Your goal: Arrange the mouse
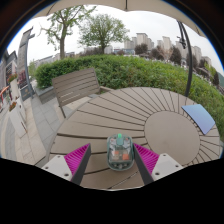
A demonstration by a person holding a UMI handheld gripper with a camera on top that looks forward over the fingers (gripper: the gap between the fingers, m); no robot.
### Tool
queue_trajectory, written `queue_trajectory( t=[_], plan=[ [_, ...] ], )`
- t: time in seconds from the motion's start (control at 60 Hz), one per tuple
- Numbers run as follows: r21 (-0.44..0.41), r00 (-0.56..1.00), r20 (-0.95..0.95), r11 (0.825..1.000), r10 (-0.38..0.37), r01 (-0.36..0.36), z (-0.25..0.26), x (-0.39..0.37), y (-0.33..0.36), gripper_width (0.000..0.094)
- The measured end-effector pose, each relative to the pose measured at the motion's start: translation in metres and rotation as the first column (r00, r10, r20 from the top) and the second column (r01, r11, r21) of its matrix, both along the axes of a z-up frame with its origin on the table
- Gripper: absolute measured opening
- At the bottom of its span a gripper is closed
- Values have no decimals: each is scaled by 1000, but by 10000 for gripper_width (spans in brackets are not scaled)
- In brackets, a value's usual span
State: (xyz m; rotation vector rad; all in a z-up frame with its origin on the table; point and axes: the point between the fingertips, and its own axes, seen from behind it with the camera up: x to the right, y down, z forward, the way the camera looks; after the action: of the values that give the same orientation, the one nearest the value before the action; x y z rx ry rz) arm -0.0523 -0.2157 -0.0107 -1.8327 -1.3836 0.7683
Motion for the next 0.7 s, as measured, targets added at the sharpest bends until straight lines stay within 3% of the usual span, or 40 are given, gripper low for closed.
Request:
queue_trajectory(
  t=[0.2,0.233,0.25,0.267,0.433,0.583,0.7],
  plan=[
    [33,999,34,999,-15,13,-3,-9,5,798],
    [35,999,38,999,-20,19,-4,-11,6,706],
    [36,999,41,999,-24,22,-5,-10,8,596],
    [38,999,43,999,-26,25,-5,-11,9,427],
    [-2,998,59,1000,-23,23,11,-11,8,382],
    [-15,999,2,999,32,-32,87,-11,27,383],
    [12,998,-65,1000,13,-13,159,-15,93,383]
  ],
)
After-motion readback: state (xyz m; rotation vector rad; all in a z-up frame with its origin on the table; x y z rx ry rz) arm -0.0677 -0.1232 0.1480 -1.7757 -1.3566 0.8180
